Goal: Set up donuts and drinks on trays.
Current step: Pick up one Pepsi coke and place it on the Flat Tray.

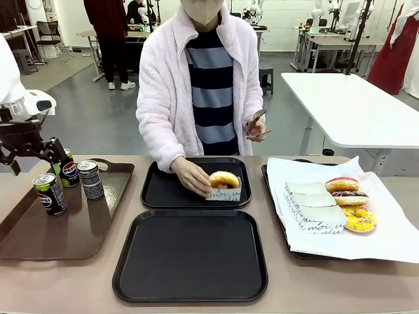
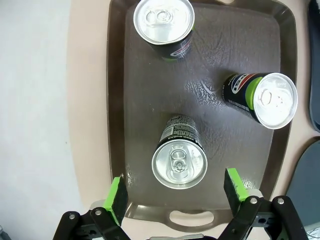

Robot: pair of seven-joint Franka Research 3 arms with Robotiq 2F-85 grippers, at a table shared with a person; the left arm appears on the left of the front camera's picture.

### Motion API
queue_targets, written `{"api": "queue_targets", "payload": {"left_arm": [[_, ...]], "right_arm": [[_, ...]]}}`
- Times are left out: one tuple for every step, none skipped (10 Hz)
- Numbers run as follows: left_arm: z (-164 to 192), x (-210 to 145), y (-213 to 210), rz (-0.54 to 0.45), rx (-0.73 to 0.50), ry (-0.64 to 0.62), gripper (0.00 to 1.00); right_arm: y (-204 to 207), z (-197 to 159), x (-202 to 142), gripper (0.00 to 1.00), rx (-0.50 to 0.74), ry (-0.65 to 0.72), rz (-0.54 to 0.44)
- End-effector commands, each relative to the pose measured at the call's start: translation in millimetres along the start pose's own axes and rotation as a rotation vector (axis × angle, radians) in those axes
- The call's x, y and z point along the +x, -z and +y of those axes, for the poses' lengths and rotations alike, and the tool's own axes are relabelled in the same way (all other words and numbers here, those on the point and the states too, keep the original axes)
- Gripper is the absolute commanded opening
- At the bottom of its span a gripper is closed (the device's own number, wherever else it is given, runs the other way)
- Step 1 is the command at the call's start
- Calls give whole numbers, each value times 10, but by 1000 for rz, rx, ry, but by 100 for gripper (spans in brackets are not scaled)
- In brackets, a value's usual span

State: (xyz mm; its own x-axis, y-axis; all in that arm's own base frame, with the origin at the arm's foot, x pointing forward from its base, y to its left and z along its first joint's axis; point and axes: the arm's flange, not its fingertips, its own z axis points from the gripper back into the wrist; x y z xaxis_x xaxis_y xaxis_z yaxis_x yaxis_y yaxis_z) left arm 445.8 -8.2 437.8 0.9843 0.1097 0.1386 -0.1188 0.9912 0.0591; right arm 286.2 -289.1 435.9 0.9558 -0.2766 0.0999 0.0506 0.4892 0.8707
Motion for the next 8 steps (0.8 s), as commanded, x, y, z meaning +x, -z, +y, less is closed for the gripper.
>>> {"api": "queue_targets", "payload": {"left_arm": [[-18,-34,103,-35,-4,-32,100],[4,-30,169,-31,-19,-27,100],[13,-27,244,-31,-23,-19,100],[29,-15,320,-30,-30,-18,100],[39,1,386,-31,-38,-16,100],[44,31,464,-6,-61,-2,100],[46,47,495,14,-69,-9,100],[44,60,524,24,-72,-1,96]], "right_arm": [[-10,-3,-5,100,8,-2,-1],[-10,-3,-5,100,8,-2,-1],[-10,-3,-5,100,8,-2,-1],[-10,-3,-5,100,8,-2,-1],[-10,-3,-5,100,8,-2,-1],[-10,-3,-5,100,8,-2,-1],[-10,-3,-5,100,8,-2,-1],[-10,-3,-5,100,8,-2,-1]]}}
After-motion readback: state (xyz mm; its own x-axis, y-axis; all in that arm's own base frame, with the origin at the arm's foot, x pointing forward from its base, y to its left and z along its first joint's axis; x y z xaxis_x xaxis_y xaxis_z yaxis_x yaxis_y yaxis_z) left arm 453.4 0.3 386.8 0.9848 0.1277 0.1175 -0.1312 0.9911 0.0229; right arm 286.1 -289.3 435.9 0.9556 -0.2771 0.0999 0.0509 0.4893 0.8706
